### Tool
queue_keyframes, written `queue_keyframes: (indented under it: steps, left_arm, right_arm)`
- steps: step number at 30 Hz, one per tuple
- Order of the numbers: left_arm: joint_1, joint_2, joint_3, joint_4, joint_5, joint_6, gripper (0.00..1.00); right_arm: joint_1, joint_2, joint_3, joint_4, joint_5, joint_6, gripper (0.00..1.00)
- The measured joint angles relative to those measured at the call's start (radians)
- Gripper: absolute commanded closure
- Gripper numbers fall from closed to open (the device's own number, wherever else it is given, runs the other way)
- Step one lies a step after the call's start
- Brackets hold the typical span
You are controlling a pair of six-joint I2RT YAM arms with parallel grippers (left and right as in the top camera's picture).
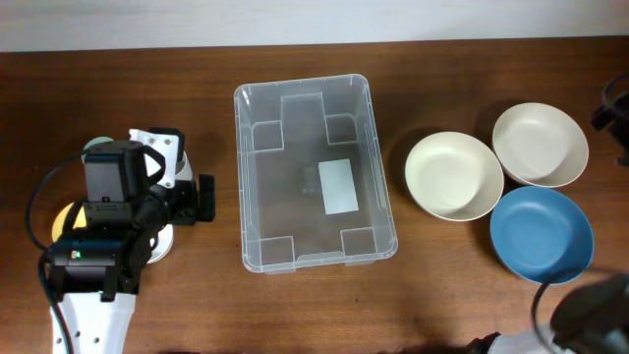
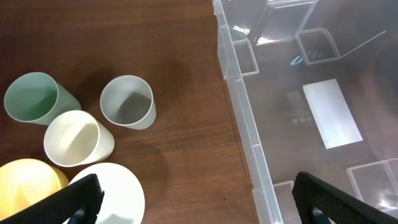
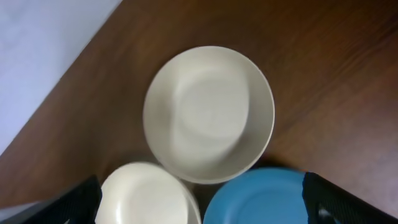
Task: Pack container
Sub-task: 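Move the right gripper to the rim of the front cream bowl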
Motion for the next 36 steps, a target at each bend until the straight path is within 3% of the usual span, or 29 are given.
queue_keyframes:
  steps: [10,18,23,27,29,36]
  left_arm:
    - [0.0,0.0,0.0,0.001,0.003,0.0,0.0]
    - [0.0,0.0,0.0,0.026,0.003,0.0,0.01]
    - [0.0,0.0,0.0,0.035,0.003,0.0,0.0]
    - [0.0,0.0,0.0,0.039,0.003,0.0,0.0]
    - [0.0,0.0,0.0,0.04,0.003,0.0,0.0]
    - [0.0,0.0,0.0,0.042,0.003,0.0,0.0]
  right_arm:
    - [-0.09,0.335,0.004,0.07,-0.008,0.028,0.01]
    - [-0.083,0.479,0.004,0.108,-0.008,0.032,0.0]
    - [-0.057,0.512,0.011,0.15,-0.008,0.033,0.07]
    - [-0.04,0.515,0.011,0.17,-0.012,0.035,0.27]
    - [-0.034,0.519,0.011,0.178,-0.011,0.035,0.44]
    - [-0.027,0.524,0.011,0.182,-0.018,0.035,0.75]
